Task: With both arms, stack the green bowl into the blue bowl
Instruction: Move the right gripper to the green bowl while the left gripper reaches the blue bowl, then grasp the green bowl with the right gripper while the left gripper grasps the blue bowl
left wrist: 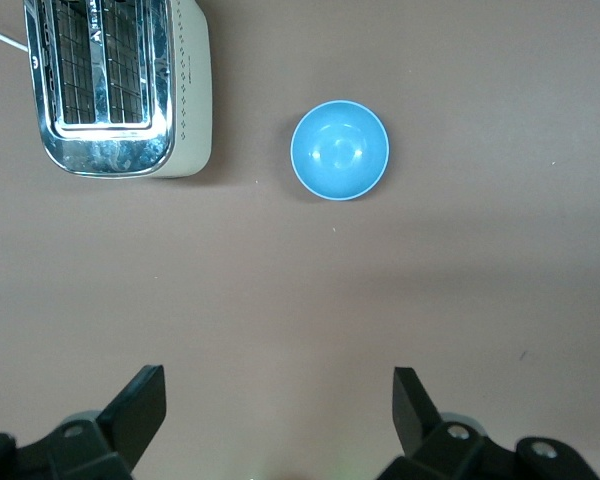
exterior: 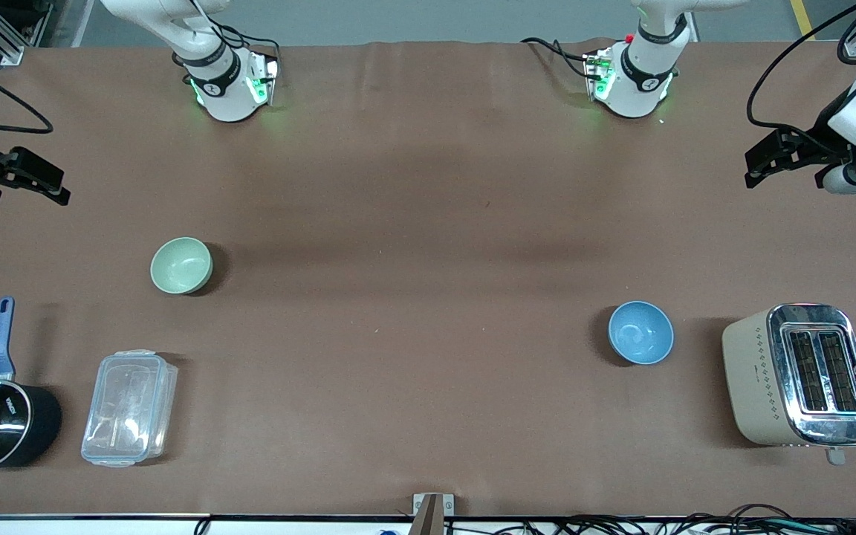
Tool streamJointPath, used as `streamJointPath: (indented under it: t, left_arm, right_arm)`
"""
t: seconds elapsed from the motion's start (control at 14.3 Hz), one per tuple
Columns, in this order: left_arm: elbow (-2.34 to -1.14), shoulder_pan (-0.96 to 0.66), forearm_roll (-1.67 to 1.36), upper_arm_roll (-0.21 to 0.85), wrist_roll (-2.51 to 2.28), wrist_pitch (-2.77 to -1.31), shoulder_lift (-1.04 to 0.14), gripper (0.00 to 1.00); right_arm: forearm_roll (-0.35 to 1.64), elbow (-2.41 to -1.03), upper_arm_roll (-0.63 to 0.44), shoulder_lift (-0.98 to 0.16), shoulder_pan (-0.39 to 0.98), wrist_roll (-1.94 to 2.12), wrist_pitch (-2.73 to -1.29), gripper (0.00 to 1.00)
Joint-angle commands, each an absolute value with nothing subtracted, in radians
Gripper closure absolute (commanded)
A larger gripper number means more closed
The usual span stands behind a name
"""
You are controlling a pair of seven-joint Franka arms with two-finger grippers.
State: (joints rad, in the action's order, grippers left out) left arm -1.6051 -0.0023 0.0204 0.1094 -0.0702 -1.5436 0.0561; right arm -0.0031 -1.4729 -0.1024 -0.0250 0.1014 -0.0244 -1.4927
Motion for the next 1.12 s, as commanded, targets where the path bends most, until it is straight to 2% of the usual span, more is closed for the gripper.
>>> streamJointPath:
  t: [0.0, 0.21, 0.35, 0.56, 0.77, 1.05]
  left_arm:
    - [-1.582, 0.002, 0.028, 0.106, -0.058, -1.514, 0.052, 0.0]
    - [-1.574, 0.002, 0.037, 0.104, -0.06, -1.516, 0.032, 0.0]
    - [-1.556, 0.003, 0.034, 0.103, -0.057, -1.517, -0.05, 0.0]
    - [-1.592, -0.005, 0.046, 0.103, -0.083, -1.623, -0.153, 0.0]
    - [-1.667, 0.002, 0.046, 0.103, -0.097, -1.785, -0.242, 0.0]
    - [-1.742, 0.005, 0.046, 0.101, -0.098, -2.015, -0.363, 0.0]
  right_arm:
    - [0.015, -1.494, -0.084, -0.002, 0.078, -0.011, -1.494, 0.0]
    - [0.015, -1.494, -0.084, -0.002, 0.078, -0.011, -1.494, 0.0]
    - [0.015, -1.494, -0.084, -0.002, 0.078, -0.008, -1.493, 0.0]
    - [0.012, -1.528, -0.089, -0.008, 0.074, 0.064, -1.479, 0.0]
    - [0.006, -1.726, -0.106, -0.005, 0.048, 0.09, -1.599, 0.0]
    - [0.0, -2.036, -0.146, 0.015, 0.051, 0.153, -1.909, 0.0]
